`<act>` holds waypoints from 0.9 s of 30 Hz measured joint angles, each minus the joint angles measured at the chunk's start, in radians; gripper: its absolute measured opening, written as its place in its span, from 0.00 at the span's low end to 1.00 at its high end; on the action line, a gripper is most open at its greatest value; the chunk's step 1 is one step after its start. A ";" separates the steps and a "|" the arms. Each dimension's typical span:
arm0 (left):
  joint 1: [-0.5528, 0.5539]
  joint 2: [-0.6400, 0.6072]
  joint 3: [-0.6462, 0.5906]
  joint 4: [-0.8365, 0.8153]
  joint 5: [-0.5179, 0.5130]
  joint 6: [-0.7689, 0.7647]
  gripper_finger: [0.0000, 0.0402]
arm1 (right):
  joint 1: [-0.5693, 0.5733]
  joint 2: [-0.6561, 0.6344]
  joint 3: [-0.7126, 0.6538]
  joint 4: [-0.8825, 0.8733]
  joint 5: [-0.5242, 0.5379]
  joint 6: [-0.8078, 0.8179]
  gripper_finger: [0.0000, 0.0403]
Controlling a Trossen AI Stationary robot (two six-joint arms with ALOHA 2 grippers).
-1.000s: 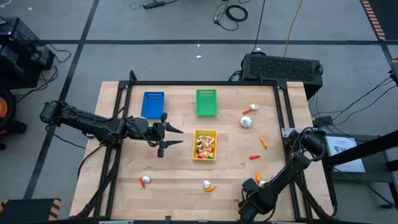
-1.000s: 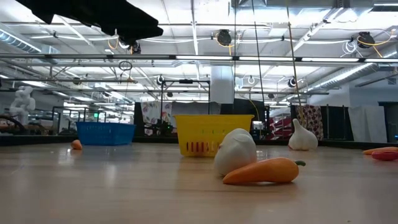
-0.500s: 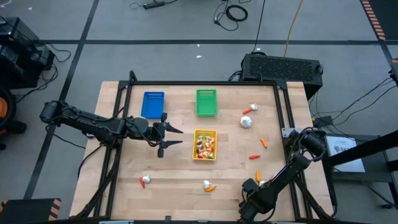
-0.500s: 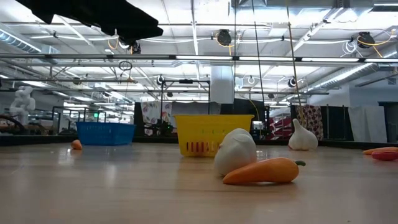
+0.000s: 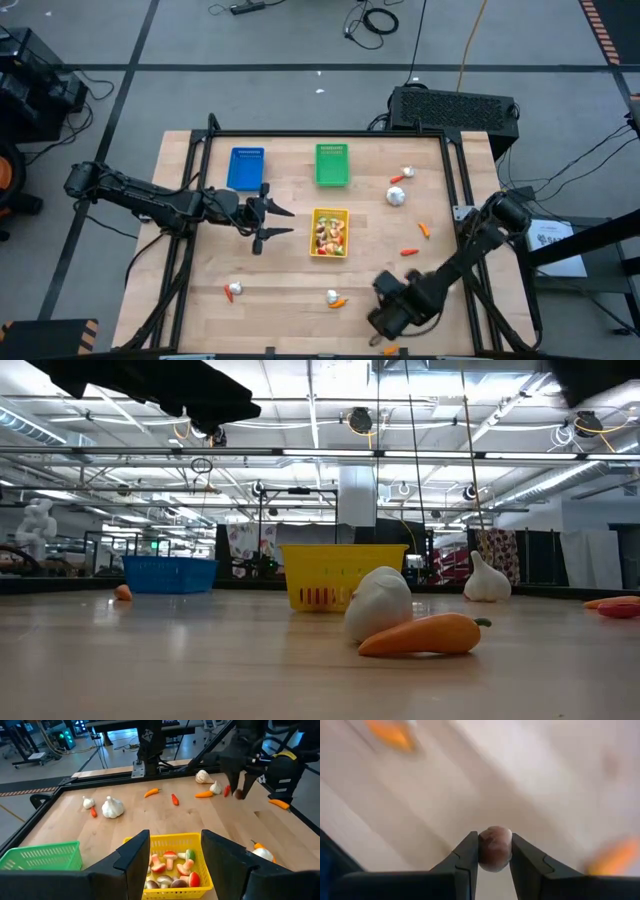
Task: Sort produce into baskets
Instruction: Put the brown mushroom into the yellow bin
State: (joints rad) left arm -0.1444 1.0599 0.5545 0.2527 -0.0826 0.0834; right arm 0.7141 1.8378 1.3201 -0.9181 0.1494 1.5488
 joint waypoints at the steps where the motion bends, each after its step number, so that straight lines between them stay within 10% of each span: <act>1: 0.000 0.000 0.000 0.000 0.000 0.000 0.46 | -0.020 -0.003 0.000 0.020 0.053 -0.047 0.20; 13: 0.000 0.000 0.000 -0.012 0.000 -0.025 0.46 | -0.327 -0.004 0.000 0.392 0.321 -0.771 0.20; 27: 0.000 0.000 0.000 -0.052 0.000 -0.026 0.46 | -0.480 -0.004 0.000 0.369 0.322 -0.844 0.20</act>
State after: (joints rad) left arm -0.1444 1.0603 0.5541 0.2011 -0.0826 0.0570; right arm 0.2337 1.8339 1.3201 -0.5495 0.4717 0.7048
